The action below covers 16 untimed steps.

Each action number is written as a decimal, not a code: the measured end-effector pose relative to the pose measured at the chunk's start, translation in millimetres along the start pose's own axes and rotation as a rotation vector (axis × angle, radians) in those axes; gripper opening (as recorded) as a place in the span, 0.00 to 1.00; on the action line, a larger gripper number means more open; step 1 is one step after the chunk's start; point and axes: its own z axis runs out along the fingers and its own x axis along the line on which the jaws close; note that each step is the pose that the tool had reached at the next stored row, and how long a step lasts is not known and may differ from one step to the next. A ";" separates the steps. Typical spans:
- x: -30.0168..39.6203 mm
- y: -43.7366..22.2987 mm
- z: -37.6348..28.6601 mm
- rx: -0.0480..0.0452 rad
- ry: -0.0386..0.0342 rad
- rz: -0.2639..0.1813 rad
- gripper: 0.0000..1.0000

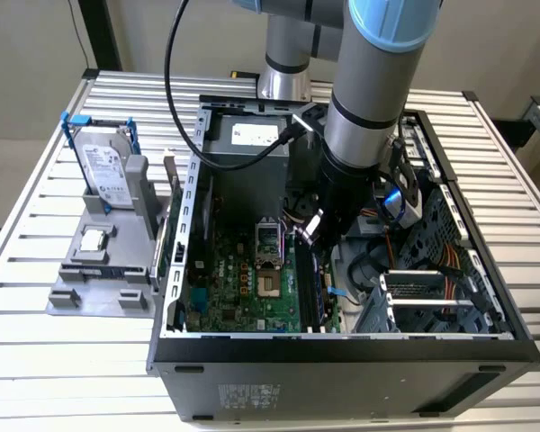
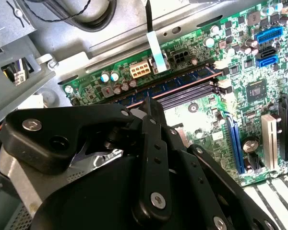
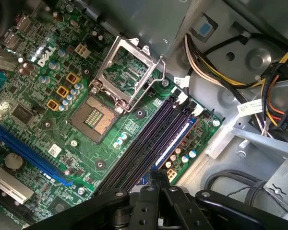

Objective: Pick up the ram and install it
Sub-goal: 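Press down the ram until it locks into place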

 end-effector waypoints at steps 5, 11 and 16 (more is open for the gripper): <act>-0.2 0.3 0.0 0.0004 -0.0004 -0.028 0.00; -0.6 0.8 0.0 0.0010 -0.0007 -0.066 0.00; -0.8 1.1 0.0 0.0013 -0.0011 -0.097 0.00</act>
